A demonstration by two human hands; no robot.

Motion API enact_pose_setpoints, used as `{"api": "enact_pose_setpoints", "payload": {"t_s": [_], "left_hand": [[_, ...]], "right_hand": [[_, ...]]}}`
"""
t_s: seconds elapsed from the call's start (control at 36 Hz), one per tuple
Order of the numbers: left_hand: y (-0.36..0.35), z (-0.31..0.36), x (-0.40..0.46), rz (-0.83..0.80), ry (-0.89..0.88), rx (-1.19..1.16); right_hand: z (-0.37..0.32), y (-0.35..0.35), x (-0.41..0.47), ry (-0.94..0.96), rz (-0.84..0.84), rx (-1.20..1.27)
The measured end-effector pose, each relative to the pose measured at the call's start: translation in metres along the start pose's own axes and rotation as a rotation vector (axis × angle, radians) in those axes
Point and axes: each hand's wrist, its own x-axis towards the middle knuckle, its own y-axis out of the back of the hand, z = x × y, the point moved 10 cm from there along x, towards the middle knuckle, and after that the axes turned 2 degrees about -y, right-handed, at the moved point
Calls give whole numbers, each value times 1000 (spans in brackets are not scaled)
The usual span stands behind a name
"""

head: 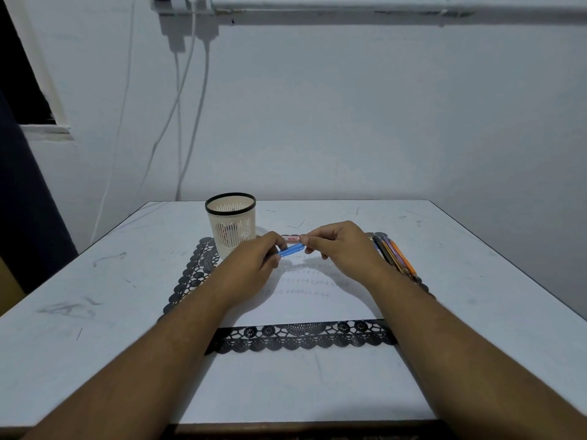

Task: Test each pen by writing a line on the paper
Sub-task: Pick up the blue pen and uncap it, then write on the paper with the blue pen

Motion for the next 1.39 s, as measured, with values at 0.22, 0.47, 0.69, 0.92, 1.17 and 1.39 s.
{"api": "enact_pose_setpoints", "payload": {"t_s": [0.22,0.47,0.69,0.92,1.17,1.39], "left_hand": [[6,1,2,126,7,-243],[8,-10,-1,199,105,-623],[-9,-2,-1,89,80,-512],[-10,-3,-1,63,76,-532],[-13,-3,-1,43,78,-659],[-13,-2,0,36,57,-602]], "right_hand": [[-3,-16,-3,-30,-39,333],[-15,-3,-1,22,134,855],[-35,-21,-5,23,-58,1241],[-39,-20,-5,72,-128,1290],[-39,-16,-6,63,-128,1346],[-39,-16,-6,78,-145,1342]]}}
